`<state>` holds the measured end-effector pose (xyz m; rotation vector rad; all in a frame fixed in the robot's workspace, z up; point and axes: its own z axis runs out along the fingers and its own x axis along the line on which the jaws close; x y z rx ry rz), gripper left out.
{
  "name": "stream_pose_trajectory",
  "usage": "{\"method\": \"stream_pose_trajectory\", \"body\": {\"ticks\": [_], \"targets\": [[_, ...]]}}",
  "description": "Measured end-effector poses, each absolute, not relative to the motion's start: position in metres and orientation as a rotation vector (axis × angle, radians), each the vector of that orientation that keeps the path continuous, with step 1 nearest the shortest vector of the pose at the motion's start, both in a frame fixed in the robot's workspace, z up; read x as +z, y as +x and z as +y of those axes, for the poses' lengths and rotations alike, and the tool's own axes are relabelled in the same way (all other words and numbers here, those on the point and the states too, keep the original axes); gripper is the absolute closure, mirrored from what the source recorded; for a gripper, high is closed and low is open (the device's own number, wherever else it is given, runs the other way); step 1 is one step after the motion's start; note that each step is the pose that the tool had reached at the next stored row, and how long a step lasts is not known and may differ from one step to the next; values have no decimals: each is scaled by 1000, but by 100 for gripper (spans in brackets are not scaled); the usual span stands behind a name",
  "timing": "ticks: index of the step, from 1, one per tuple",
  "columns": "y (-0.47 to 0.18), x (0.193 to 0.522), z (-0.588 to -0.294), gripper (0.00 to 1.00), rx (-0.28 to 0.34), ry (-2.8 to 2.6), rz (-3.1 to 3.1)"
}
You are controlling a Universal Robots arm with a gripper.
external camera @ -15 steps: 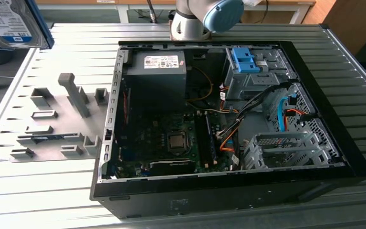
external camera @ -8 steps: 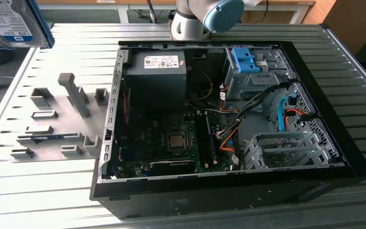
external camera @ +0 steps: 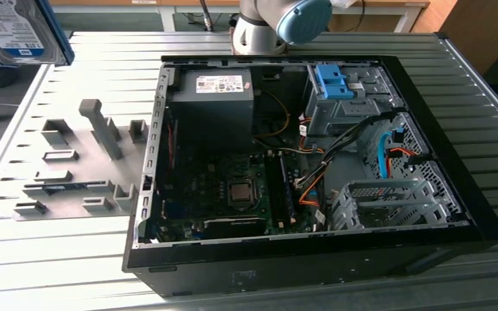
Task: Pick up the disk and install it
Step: 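Pick up the disk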
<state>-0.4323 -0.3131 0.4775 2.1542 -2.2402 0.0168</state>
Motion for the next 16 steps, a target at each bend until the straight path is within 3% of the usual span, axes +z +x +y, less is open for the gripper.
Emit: {"method": "stream_pose_trajectory", "body": {"ticks": [16], "targets": [[-432,510,-313,64,17,2155,-2241]]}}
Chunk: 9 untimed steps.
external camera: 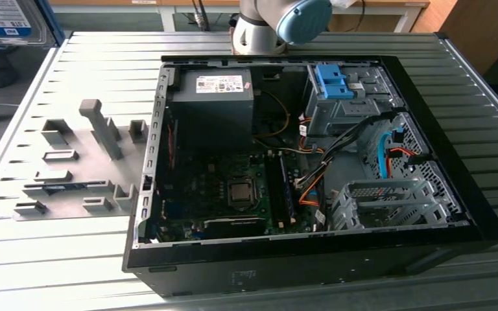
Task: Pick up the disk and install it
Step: 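Pick up the disk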
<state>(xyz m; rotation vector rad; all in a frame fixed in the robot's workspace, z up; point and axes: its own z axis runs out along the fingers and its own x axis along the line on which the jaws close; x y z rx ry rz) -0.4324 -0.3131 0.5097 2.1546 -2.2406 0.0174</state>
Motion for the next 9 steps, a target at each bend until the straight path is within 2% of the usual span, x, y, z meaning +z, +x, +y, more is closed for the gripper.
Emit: {"method": "stream_pose_trajectory", "body": {"ticks": [9], "targets": [[-432,510,-313,64,17,2155,-2241]]}}
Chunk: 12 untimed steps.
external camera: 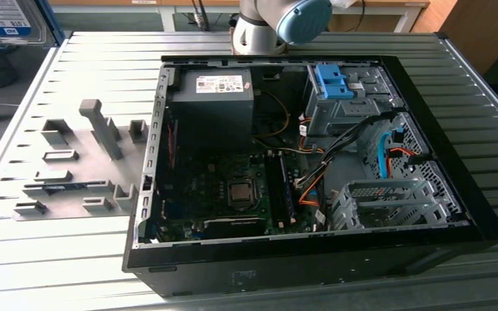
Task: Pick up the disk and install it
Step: 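Pick up the disk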
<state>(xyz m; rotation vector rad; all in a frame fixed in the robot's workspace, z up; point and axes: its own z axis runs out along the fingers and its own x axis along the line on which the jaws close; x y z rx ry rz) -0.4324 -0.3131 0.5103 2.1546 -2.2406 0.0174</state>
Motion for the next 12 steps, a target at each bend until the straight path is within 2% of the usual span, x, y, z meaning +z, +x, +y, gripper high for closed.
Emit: {"method": "stream_pose_trajectory", "body": {"ticks": [12], "targets": [[-427,510,-328,64,17,2154,-2240]]}}
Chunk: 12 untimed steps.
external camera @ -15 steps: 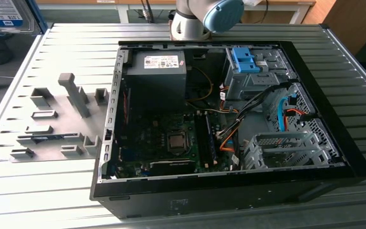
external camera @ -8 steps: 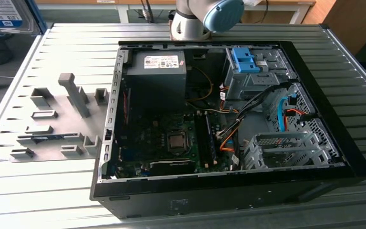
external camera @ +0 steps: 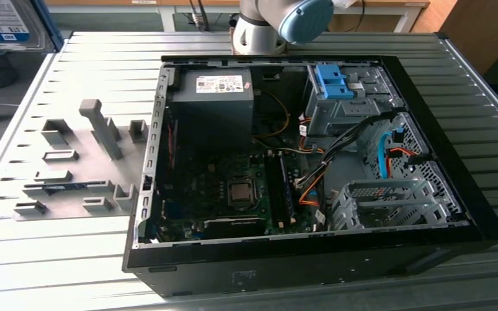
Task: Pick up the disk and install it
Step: 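Pick up the disk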
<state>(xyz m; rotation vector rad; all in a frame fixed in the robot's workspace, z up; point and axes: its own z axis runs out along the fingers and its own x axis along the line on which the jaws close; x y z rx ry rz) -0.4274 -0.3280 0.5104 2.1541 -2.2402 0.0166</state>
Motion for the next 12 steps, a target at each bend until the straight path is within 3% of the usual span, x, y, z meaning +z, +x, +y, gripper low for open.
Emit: {"method": "stream_pose_trajectory", "body": {"ticks": [12], "targets": [[-411,510,-329,64,15,2154,-2239]]}}
